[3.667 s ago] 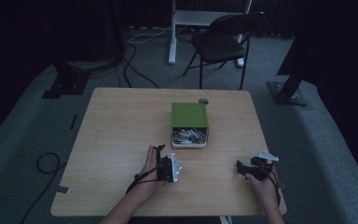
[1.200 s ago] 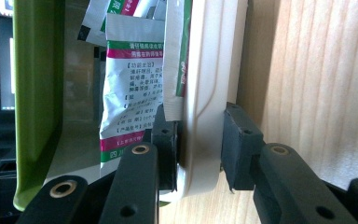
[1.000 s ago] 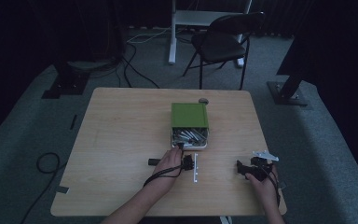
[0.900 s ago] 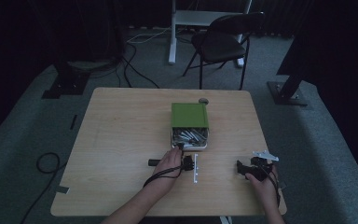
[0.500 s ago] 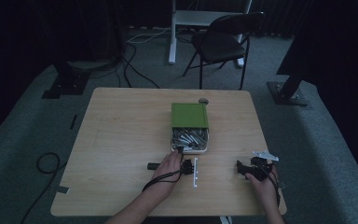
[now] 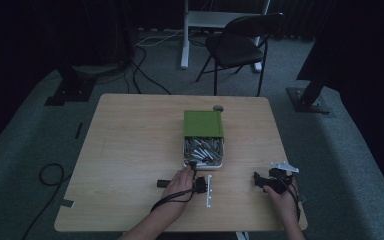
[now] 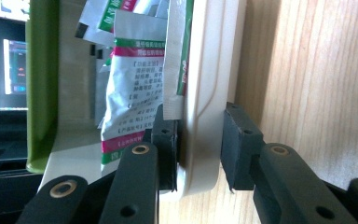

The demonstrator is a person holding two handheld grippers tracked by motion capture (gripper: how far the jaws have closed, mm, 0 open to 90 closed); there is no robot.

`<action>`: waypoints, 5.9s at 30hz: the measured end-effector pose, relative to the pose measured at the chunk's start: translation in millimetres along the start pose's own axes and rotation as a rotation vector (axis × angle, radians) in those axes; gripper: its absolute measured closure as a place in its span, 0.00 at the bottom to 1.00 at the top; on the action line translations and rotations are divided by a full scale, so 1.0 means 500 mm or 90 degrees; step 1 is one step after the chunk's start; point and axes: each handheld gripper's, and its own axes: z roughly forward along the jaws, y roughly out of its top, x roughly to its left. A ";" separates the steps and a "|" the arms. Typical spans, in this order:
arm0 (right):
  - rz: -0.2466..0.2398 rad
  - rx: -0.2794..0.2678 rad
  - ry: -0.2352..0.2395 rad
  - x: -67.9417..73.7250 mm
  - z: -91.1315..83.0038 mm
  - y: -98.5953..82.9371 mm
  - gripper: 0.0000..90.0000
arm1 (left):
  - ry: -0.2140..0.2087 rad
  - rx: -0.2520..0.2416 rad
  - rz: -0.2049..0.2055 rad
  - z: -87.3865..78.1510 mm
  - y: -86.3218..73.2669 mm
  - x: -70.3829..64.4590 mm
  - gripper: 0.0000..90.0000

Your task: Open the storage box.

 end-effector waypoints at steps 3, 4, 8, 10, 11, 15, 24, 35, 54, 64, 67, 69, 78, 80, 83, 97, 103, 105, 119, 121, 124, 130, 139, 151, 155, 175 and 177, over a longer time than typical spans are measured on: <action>0.000 0.000 0.000 0.000 0.000 0.000 0.12 | -0.005 0.006 0.006 -0.009 0.003 -0.003 0.78; 0.000 0.000 0.000 0.000 0.000 0.000 0.12 | -0.005 0.006 0.006 -0.009 0.003 -0.003 0.78; 0.000 0.000 0.000 0.000 0.000 0.000 0.12 | -0.009 0.006 0.010 -0.022 0.007 -0.011 0.78; 0.000 0.000 0.000 0.000 0.000 0.000 0.12 | -0.006 0.004 0.009 -0.023 0.007 -0.012 0.78; 0.000 0.000 0.000 0.000 0.000 0.000 0.12 | -0.010 0.006 0.013 -0.028 0.008 -0.013 0.78; 0.000 0.000 0.000 0.000 0.000 0.000 0.12 | -0.005 0.002 0.015 -0.036 0.009 -0.019 0.79; 0.000 0.000 0.000 0.000 0.000 0.000 0.12 | -0.008 -0.003 0.020 -0.059 0.011 -0.031 0.78; 0.000 0.000 0.000 0.000 0.000 0.000 0.12 | -0.023 0.006 0.035 -0.082 0.009 -0.046 0.78; -0.001 0.000 0.000 0.000 0.000 0.000 0.12 | -0.051 -0.055 -0.052 -0.102 -0.010 -0.043 0.68; -0.001 0.000 0.000 0.000 0.000 0.000 0.12 | -0.109 -0.123 -0.184 -0.115 -0.036 -0.028 0.57; -0.001 0.000 0.000 0.000 0.000 0.000 0.12 | -0.126 -0.132 -0.211 -0.119 -0.041 -0.022 0.57; -0.001 0.000 0.000 0.000 0.000 0.000 0.12 | -0.149 -0.140 -0.238 -0.123 -0.045 -0.017 0.57; -0.001 0.000 0.000 0.000 0.000 0.000 0.12 | -0.204 -0.167 -0.324 -0.147 -0.075 0.003 0.57; -0.001 0.000 0.000 0.000 0.000 0.000 0.12 | -0.207 -0.172 -0.343 -0.152 -0.080 0.008 0.57; -0.001 0.000 0.000 0.000 0.000 0.000 0.12 | -0.201 -0.170 -0.354 -0.158 -0.086 0.012 0.57; -0.001 0.000 0.000 0.000 0.000 0.000 0.12 | -0.211 -0.178 -0.435 -0.193 -0.144 0.041 0.56; -0.001 0.000 0.000 0.000 0.000 0.000 0.12 | -0.203 -0.163 -0.503 -0.182 -0.194 0.058 0.56; 0.000 0.000 0.000 0.000 0.000 0.000 0.12 | -0.197 -0.158 -0.524 -0.177 -0.209 0.064 0.56; 0.000 -0.001 0.000 0.000 0.000 0.000 0.12 | -0.161 -0.083 -0.650 -0.128 -0.325 0.076 0.53; -0.001 0.000 0.000 0.000 0.000 0.000 0.12 | -0.163 -0.070 -0.674 -0.122 -0.342 0.075 0.53; -0.001 0.000 0.000 0.000 0.000 0.000 0.12 | -0.158 -0.053 -0.691 -0.117 -0.358 0.072 0.52; -0.002 0.000 0.000 0.000 0.000 0.000 0.12 | -0.162 -0.040 -0.755 -0.106 -0.405 0.068 0.47; -0.002 0.000 0.000 0.000 0.000 0.000 0.12 | -0.143 0.012 -0.814 -0.100 -0.458 0.064 0.30; -0.002 0.000 0.000 0.000 0.000 0.000 0.12 | -0.135 0.068 -0.852 -0.098 -0.501 0.060 0.09; -0.002 0.000 0.000 0.000 0.000 0.000 0.12 | -0.126 0.097 -0.878 -0.097 -0.512 0.055 0.07; -0.002 0.000 0.000 0.000 0.000 0.000 0.12 | -0.102 0.198 -0.914 -0.091 -0.563 0.037 0.07; -0.002 0.000 0.000 0.000 0.000 0.000 0.12 | -0.106 0.204 -0.910 -0.090 -0.563 0.034 0.07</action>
